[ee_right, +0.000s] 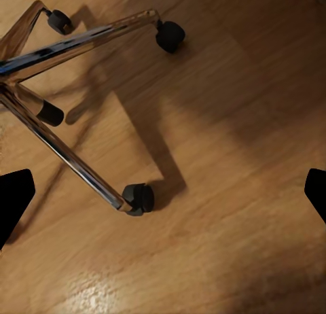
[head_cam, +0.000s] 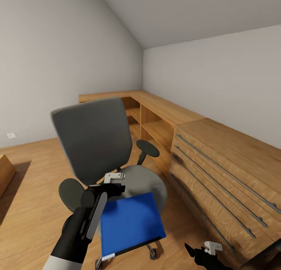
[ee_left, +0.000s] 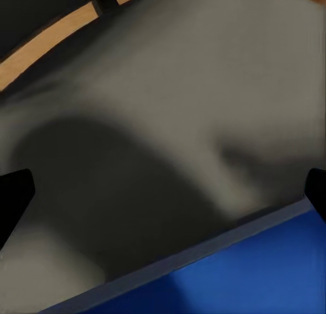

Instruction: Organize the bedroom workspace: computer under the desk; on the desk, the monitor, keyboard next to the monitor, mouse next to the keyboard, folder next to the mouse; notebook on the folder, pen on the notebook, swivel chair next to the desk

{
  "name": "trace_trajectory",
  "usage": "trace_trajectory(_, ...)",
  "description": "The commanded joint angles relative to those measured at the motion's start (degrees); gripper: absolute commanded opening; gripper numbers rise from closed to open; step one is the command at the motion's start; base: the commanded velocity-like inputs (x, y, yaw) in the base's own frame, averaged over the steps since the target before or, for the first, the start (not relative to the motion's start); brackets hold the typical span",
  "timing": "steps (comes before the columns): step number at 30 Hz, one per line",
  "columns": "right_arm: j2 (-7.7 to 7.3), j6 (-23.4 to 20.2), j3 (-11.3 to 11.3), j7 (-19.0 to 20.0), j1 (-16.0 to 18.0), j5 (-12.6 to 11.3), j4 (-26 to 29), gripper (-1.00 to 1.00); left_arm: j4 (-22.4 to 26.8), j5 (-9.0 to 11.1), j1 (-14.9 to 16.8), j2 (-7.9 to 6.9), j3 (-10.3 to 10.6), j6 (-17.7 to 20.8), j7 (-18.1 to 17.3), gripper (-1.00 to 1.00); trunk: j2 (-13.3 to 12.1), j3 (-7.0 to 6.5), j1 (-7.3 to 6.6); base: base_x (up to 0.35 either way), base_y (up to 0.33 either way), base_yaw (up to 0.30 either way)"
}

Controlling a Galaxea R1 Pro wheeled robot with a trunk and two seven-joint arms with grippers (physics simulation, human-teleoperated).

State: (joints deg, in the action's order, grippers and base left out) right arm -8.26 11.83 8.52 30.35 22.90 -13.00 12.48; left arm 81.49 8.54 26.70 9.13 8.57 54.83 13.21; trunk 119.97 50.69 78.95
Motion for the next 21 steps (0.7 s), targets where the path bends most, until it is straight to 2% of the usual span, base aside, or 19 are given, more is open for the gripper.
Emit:
trace_trajectory(1,0.00,0.0,0.3,0.4,0.0,-0.2,-0.1,1.00,0.1,0.6,0.0,-0.09,0.0,0.2,0.6,1.00,-0.4,-0.13,-0.23,0.000,0.000,0.000)
trace_trajectory(3,0.00,0.0,0.3,0.4,0.0,-0.2,-0.1,1.00,0.1,0.4,0.0,-0.15,0.0,0.3,0.6,1.00,-1.2,-0.49,-0.67,0.000,0.000,0.000)
trace_trajectory(10,0.00,0.0,0.3,0.3,0.0,-0.2,-0.1,1.00,0.0,-2.1,0.0,-0.22,-0.1,1.4,0.5,1.00,-4.0,-1.75,-2.21,0.000,0.000,0.000)
trace_trajectory(13,0.05,0.0,0.3,0.3,0.0,-0.2,-0.1,1.00,-0.2,-2.4,0.1,-0.34,-0.9,1.7,0.5,1.00,-5.2,-2.29,-2.87,0.000,0.000,0.000)
trace_trajectory(15,0.08,0.0,0.3,0.3,0.0,-0.1,-0.1,1.00,-0.3,-2.6,0.8,-0.56,-2.5,2.3,0.4,1.00,-6.0,-2.65,-3.31,0.000,0.000,0.000)
trace_trajectory(17,0.08,0.0,0.3,0.3,0.1,-0.1,-0.1,1.00,-0.3,-2.6,1.3,-0.79,-3.2,2.5,0.4,1.00,-6.8,-3.00,-3.75,0.000,0.000,0.000)
trace_trajectory(21,0.06,0.0,0.3,0.2,0.0,-0.1,-0.1,1.00,-0.3,-2.5,2.0,-1.72,-4.6,2.8,0.3,1.00,-8.4,-3.72,-4.63,0.000,0.000,0.000)
